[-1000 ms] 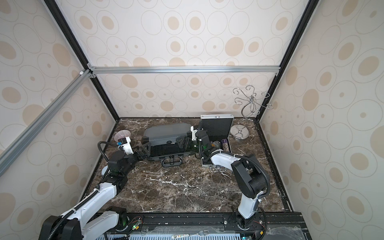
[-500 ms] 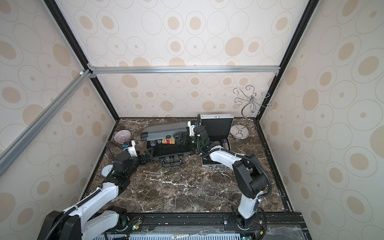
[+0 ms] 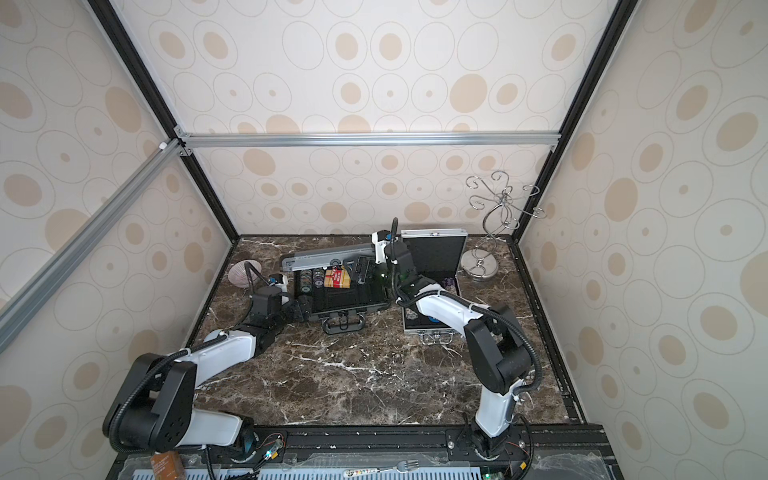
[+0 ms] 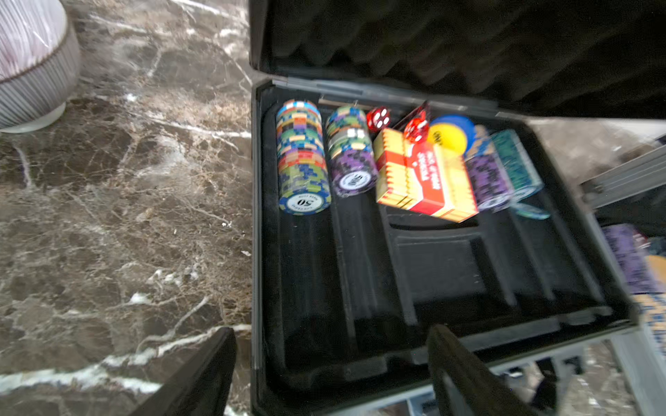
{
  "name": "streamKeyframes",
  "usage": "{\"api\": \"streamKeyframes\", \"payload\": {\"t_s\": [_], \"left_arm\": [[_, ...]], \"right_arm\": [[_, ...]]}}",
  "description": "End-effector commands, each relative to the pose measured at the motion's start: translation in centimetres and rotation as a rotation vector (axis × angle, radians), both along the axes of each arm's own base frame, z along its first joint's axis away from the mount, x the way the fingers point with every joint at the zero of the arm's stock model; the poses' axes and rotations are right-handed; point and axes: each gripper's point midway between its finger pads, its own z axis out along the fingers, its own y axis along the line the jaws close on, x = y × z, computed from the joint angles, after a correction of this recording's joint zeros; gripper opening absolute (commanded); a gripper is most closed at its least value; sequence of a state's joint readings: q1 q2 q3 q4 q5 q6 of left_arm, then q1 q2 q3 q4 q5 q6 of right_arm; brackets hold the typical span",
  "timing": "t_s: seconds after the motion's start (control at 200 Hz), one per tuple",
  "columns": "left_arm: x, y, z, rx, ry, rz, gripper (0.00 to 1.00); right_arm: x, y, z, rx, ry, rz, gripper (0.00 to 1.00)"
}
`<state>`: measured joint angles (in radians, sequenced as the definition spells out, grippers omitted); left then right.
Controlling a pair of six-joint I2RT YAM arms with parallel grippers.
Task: Open the poker set cases
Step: Open the case lid on the poker set case.
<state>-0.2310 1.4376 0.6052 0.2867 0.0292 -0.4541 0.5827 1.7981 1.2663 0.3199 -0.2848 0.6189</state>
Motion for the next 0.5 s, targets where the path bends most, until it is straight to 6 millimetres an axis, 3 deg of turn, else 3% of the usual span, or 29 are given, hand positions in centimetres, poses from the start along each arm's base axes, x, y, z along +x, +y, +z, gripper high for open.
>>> {"api": "streamKeyframes", "payload": {"t_s": [0.0,0.275,0.495], "left_arm": [[1.1,0.5,-0.6,0.041,0.025,0.015,0.76],[1.6,1.8,-3.0,0.075,0.087,0.051,0.61],[1.2,1.5,-5.2,0.09,0.162,0.026,0.51]], "right_arm": [[0.8,0.6,1.8,0.013,-0.059,0.003,0.99],[1.7,0.9,2.8,0.014,-0.081,0.001,0.99],[1.9,1.2,2.8,0.021,-0.077,0.005,0.99]]}}
